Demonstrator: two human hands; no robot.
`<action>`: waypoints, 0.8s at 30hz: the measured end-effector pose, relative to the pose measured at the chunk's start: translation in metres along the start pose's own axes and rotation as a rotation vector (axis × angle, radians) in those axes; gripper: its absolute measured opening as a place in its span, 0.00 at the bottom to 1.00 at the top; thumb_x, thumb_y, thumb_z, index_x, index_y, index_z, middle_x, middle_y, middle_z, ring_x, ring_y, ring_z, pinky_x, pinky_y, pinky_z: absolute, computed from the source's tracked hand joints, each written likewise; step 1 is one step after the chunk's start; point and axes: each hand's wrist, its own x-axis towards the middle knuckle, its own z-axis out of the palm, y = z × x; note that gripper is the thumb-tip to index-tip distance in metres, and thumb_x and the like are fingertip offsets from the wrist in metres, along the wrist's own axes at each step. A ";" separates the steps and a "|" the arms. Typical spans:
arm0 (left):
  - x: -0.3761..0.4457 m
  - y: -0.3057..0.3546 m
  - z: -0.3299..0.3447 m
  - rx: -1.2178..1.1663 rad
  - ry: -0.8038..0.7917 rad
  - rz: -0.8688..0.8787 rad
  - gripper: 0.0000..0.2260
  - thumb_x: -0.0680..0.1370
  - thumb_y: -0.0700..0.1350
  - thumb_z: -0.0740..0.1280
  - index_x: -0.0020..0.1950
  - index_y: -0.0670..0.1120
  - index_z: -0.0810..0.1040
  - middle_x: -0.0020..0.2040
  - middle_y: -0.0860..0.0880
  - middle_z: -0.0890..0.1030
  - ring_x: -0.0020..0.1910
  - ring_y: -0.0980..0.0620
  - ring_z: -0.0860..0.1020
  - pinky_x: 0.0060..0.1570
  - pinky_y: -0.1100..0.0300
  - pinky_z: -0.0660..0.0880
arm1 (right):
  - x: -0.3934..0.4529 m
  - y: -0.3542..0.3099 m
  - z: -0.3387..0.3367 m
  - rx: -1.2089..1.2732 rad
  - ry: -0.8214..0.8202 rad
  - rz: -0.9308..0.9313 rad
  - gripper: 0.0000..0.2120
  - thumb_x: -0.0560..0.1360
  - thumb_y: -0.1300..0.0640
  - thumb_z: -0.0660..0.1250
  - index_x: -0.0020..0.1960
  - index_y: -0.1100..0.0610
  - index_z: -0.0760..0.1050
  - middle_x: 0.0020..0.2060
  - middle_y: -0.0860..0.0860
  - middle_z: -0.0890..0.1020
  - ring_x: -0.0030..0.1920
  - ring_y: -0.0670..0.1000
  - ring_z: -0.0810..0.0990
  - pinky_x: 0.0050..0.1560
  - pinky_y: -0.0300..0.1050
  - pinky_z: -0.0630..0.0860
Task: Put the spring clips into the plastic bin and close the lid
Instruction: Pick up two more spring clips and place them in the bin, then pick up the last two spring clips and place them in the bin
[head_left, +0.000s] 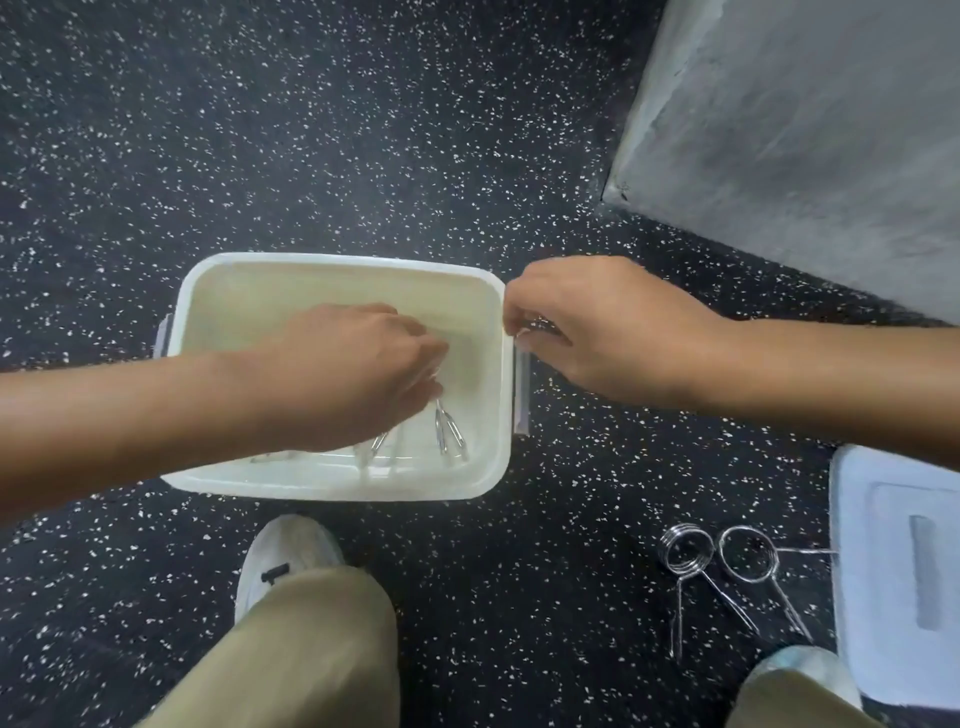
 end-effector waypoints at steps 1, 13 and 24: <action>0.005 0.009 -0.003 -0.001 -0.016 0.009 0.17 0.82 0.60 0.51 0.48 0.51 0.73 0.44 0.54 0.79 0.46 0.49 0.78 0.40 0.52 0.79 | -0.016 0.008 -0.004 -0.009 0.002 0.006 0.03 0.78 0.55 0.66 0.50 0.51 0.78 0.45 0.45 0.79 0.47 0.51 0.77 0.47 0.50 0.76; 0.078 0.119 -0.006 -0.016 -0.044 0.252 0.14 0.84 0.57 0.55 0.54 0.48 0.72 0.50 0.51 0.77 0.50 0.48 0.75 0.43 0.53 0.71 | -0.194 0.081 0.026 -0.028 -0.136 0.297 0.06 0.73 0.51 0.67 0.49 0.50 0.79 0.42 0.45 0.82 0.41 0.49 0.82 0.41 0.49 0.80; 0.129 0.206 0.072 0.026 -0.324 0.394 0.18 0.84 0.55 0.58 0.72 0.50 0.68 0.66 0.45 0.75 0.61 0.44 0.76 0.54 0.49 0.79 | -0.261 0.140 0.104 -0.015 -0.298 0.533 0.13 0.78 0.53 0.67 0.62 0.54 0.75 0.56 0.51 0.82 0.54 0.54 0.80 0.50 0.50 0.78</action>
